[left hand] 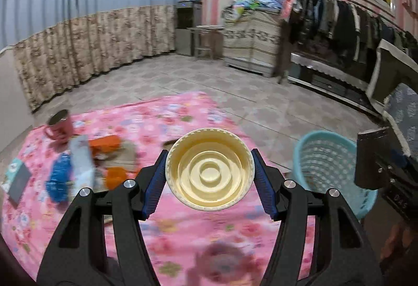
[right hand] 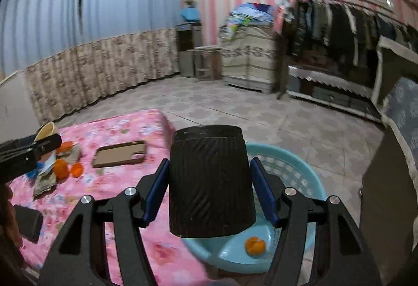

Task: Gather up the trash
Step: 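Carry lid and cylinder to the blue basket and release both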

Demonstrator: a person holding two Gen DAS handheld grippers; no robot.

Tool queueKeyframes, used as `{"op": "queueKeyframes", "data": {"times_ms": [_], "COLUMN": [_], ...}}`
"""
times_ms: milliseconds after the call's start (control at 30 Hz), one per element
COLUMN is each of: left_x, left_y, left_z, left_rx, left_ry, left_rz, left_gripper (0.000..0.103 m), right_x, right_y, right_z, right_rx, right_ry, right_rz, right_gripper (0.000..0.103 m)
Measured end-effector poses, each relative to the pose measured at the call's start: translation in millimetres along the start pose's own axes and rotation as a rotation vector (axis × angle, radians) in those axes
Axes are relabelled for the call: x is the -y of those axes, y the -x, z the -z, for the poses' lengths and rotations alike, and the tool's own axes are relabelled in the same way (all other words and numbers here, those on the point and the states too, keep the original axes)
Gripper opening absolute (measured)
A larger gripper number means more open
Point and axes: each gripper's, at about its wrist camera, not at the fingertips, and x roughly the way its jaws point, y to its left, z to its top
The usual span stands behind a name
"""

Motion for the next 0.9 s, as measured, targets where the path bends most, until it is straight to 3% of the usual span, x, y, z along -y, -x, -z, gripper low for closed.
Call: {"op": "queueKeyframes", "data": {"times_ms": [300,900], "left_x": [68,156], "left_y": [-47,-98], "left_z": [4,-2], "left_rx": [-0.104,-0.134], "left_ry": [-0.039,-0.163], "left_rz": [0.138,0.249], "left_gripper": [0.061,0.061], "right_x": [49,109], "right_y": [-20,-33], "right_z": [18,26], "right_rx": [-0.05,-0.069], "right_ry": [-0.083,-0.162], "right_rz": [0.084,0.179], "right_gripper": [0.062,0.062]}}
